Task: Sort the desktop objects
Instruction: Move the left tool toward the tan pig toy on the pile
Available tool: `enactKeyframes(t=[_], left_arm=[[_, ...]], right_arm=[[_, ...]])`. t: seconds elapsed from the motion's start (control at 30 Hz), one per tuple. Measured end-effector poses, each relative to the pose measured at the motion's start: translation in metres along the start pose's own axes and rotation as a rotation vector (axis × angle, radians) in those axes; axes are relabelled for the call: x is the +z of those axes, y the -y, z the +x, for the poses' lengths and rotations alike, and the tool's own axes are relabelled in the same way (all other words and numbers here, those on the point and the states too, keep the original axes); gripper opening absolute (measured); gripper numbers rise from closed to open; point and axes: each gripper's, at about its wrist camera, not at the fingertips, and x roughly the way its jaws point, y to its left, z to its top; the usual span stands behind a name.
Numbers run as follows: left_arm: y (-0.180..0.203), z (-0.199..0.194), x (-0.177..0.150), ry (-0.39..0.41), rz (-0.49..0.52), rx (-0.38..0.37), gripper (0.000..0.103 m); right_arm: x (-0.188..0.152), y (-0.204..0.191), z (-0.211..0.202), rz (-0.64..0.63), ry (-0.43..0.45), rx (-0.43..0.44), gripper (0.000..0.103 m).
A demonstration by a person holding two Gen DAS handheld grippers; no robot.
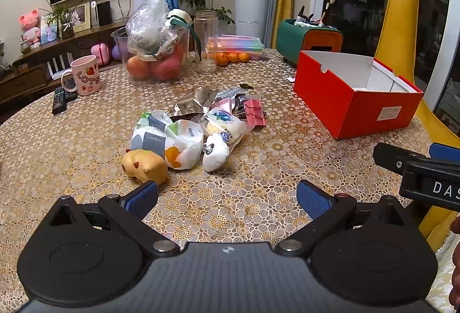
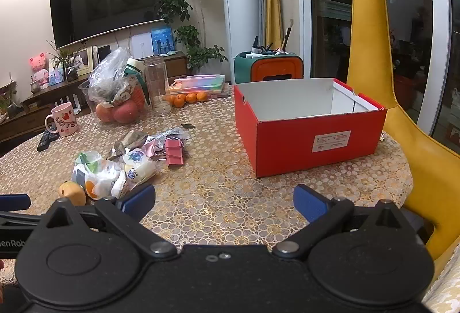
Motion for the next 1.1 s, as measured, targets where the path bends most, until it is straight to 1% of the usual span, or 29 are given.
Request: enactKeyframes(t=[0.67,0.77,0.83,1.03,1.1], left_arm=[[-0.008,0.002,-0.001,-0.006,-0.025,-0.001,0.103],[-0.011,0.004,-0.001,-0.003,-0.024,0.0,0.103],[-0.013,0.005,-0.001,0.001,-0.028,-0.002,0.103],[-0.019,0.008,-0.001,0.046,-0.001,0.054,0.103],[-0.022,0.012,0.0,0.049,0.007,0.061,0.103]], right_arm=[[-0.002,-0.006,0.003,-0.014,-0.015,0.026,0.102],[-0.002,-0.008,0.005,-0.027,-0.015,0.046,0.102],[0.0,-0.01,0.006,-0.048,-0.001,0.06,0.102],[0.009,-0.014,0.016,-0.073,0.013,0.076,0.102],[0.009,-0.016,0.02,-0.08,0.013,0.082,0.102]])
